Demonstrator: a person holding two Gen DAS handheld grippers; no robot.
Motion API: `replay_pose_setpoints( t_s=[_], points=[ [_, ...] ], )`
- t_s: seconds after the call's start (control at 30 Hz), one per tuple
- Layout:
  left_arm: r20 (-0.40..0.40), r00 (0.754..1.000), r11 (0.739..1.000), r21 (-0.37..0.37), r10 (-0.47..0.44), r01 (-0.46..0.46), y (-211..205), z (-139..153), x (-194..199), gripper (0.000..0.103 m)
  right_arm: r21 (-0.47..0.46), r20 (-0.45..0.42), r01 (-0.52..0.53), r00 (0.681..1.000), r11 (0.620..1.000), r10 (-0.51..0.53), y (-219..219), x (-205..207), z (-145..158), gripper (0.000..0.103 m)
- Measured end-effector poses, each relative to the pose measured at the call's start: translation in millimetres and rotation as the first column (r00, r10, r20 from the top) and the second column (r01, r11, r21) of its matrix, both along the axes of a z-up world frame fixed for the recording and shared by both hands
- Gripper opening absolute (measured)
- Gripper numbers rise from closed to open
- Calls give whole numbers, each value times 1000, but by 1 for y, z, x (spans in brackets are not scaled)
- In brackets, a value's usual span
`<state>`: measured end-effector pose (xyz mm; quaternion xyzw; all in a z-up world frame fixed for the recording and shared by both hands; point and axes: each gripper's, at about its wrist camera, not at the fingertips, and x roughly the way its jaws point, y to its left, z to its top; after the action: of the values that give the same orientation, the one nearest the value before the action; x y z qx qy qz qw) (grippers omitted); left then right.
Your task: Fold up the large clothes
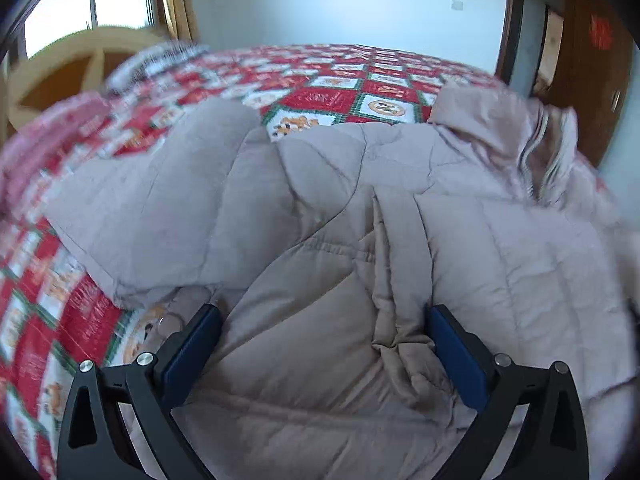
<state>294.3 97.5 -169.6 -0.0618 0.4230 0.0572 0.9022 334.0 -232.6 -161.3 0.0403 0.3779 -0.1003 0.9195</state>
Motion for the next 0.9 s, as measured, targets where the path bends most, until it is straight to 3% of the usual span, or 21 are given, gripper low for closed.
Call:
replay_pose_setpoints(
  t_s=[0.07,0.13,0.23,0.27,0.33,0.43,0.5,0.6,0.67,0.77,0.87,0.9],
  points=[
    [28,999,997,-79,30,-27,27,14,-10,102,9,4,-5,1000,1000,5,-1,-3,1,87],
    [73,989,989,-80,127,-121,63,30,-19,102,14,6,-7,1000,1000,7,-1,-3,0,87],
    [113,946,951,-94,303,-294,139,47,-26,102,14,6,-8,1000,1000,7,-1,-3,0,88],
    [108,924,928,-106,368,-357,166,48,-27,102,14,6,-7,1000,1000,7,-1,-2,0,88],
    [73,852,852,-130,518,-507,223,45,-27,102,13,6,-7,1000,1000,7,-1,-2,0,88],
    [9,755,745,-175,655,-644,291,31,-18,102,13,6,-7,1000,1000,7,-1,-3,0,88],
    [-15,726,710,-195,687,-677,318,21,-7,102,11,6,-7,1000,1000,7,-1,-2,0,88],
    [-51,720,696,-218,692,-684,338,5,16,99,7,4,-5,1000,1000,5,0,-3,0,88],
    [-88,732,694,-257,676,-672,344,-9,27,86,2,3,-4,1000,1000,4,0,-3,0,88],
    [-64,708,692,-170,703,-702,334,-17,37,86,-1,2,-3,1000,1000,3,0,-4,0,89],
    [-26,726,722,-83,687,-686,320,-21,44,79,-1,3,-3,1000,1000,3,0,-4,-1,89],
    [-13,729,726,-72,685,-684,318,-21,42,70,-1,3,-4,1000,1000,4,0,-4,-1,89]
  ],
)
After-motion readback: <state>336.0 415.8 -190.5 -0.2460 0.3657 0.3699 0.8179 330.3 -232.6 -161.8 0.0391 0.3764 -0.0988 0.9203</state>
